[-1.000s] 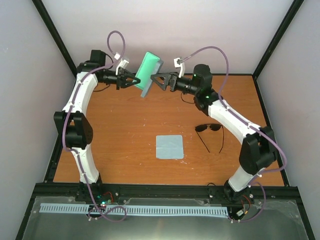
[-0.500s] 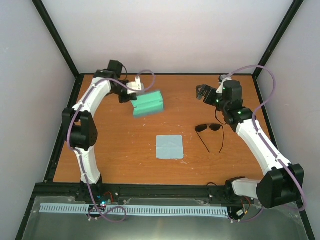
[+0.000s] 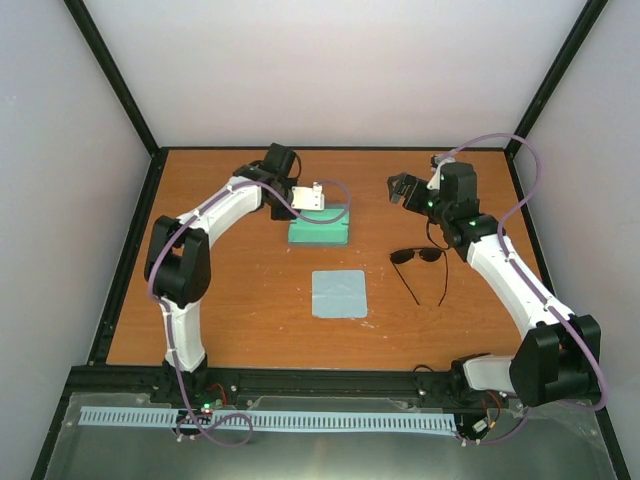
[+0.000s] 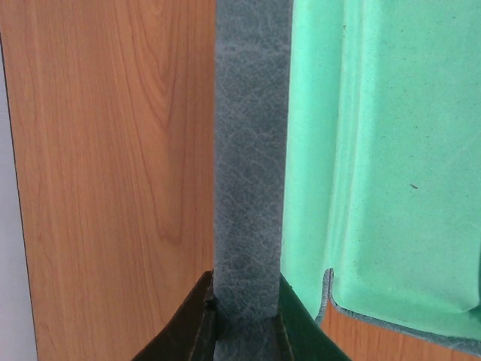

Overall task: Organize the sunglasses
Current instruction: Place the sunglasses case at the center of the board.

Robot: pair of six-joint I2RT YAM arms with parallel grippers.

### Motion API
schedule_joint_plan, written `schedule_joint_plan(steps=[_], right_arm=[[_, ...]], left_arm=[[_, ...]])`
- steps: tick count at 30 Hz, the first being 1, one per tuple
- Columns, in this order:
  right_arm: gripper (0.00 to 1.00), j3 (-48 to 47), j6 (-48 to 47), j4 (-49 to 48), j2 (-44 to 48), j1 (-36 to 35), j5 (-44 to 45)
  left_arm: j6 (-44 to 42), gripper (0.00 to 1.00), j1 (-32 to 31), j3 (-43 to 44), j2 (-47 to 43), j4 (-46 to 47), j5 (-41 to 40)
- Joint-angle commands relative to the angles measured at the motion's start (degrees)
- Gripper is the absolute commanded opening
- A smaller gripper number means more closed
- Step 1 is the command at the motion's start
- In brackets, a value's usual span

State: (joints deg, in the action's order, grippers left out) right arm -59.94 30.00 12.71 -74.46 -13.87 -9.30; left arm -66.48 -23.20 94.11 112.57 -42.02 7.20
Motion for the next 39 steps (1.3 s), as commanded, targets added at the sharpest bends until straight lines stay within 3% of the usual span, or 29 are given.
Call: schedule_joint_plan(steps=[1, 8, 21, 29, 39], right_arm=[[1.00, 0.63, -1.22, -0.96, 0.08, -0.11, -1.28], [1.00, 1.70, -1.76, -1.11, 0.87, -0.11, -2.16], [1.00, 4.56, -0.99, -1.12, 3.99, -0.11, -0.17], [1.00, 4.55, -1.40, -1.00, 3.72, -0.12, -0.44], [1.00, 3.97, -1.83, -1.55, 2.05, -0.11, -1.87]], left_arm=[[4.20, 0.01, -1.85, -1.22, -0.58, 6.44, -4.13], [4.85, 0.01, -2.39, -1.74, 1.36, 9.45, -7.19], [-1.79, 0.02, -2.37, -5.13, 3.16, 14.68, -7.28], [-0.52, 0.08, -2.38, -5.42, 3.21, 16.09, -7.10], [2.96, 0.24, -2.35, -6.28, 2.41, 16.17, -7.10]])
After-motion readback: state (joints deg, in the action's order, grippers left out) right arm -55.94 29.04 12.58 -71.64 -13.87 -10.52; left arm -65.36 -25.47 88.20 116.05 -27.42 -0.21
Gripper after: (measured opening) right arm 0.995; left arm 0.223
